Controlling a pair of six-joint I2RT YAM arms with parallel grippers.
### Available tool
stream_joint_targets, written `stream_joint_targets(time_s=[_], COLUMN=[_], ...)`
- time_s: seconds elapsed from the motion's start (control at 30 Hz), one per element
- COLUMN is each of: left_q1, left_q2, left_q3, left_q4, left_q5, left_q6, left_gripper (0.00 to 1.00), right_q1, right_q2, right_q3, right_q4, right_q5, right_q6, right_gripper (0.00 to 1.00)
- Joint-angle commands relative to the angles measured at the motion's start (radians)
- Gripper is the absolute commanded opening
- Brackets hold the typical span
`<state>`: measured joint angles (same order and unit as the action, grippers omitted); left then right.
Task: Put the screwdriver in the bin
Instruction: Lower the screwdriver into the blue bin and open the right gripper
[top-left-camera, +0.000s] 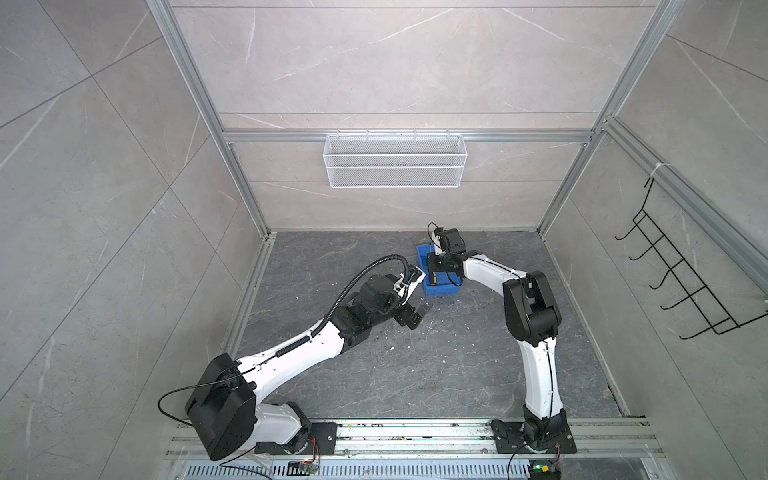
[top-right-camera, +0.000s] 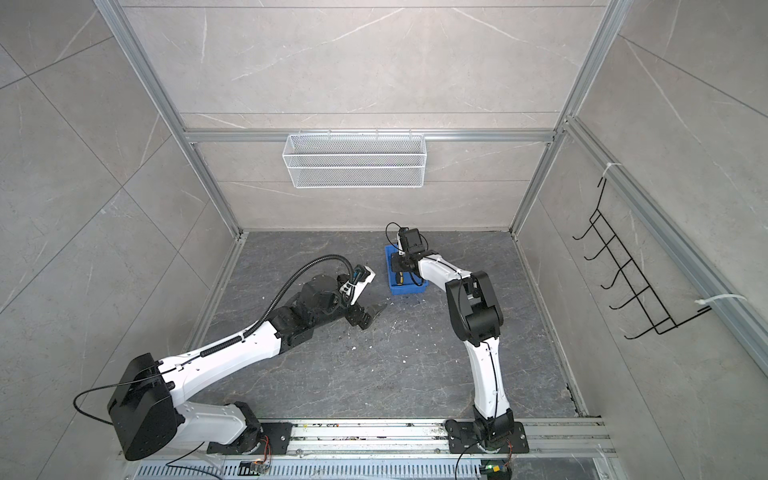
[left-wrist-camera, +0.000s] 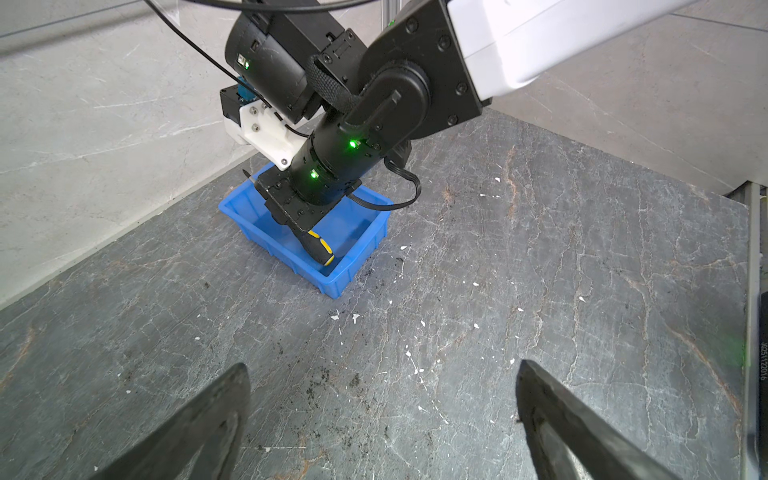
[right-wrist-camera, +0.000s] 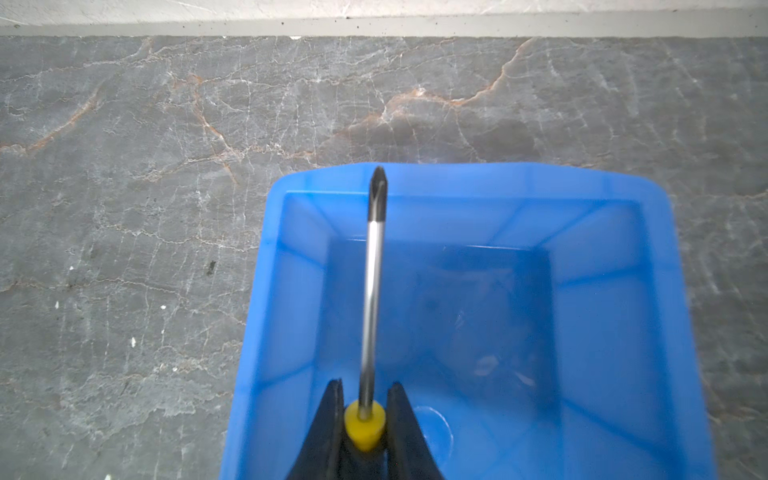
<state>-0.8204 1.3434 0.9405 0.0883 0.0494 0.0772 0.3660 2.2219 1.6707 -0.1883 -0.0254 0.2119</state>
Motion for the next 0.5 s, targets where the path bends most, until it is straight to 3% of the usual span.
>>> stream_joint_targets(time_s=[0.0,0.27,0.47], left_q1=[-0.005,0.020,0.107], left_q2=[-0.039,-0.038,-0.065], left_q3=[0.011,0.002,-0.044], left_q4=[0.011,0.022,0.049], left_q5=[-0.020,-0.046,-0.038], left_q6=[-0.024,-0.050,-0.069], left_gripper=[1.00,1.00,1.00], right_q1=[-0.002,-0.001,-0.014], right_q2=[-0.008,-0.138,-0.329], right_q3=[0.022,-0.097,-0.292], right_q4=[-0.026,0.071,0.199], right_q5=[0.014,0.013,0.017], right_q6=[-0.013,-0.023,-0.031], right_gripper=[0.27,0.62,0.86])
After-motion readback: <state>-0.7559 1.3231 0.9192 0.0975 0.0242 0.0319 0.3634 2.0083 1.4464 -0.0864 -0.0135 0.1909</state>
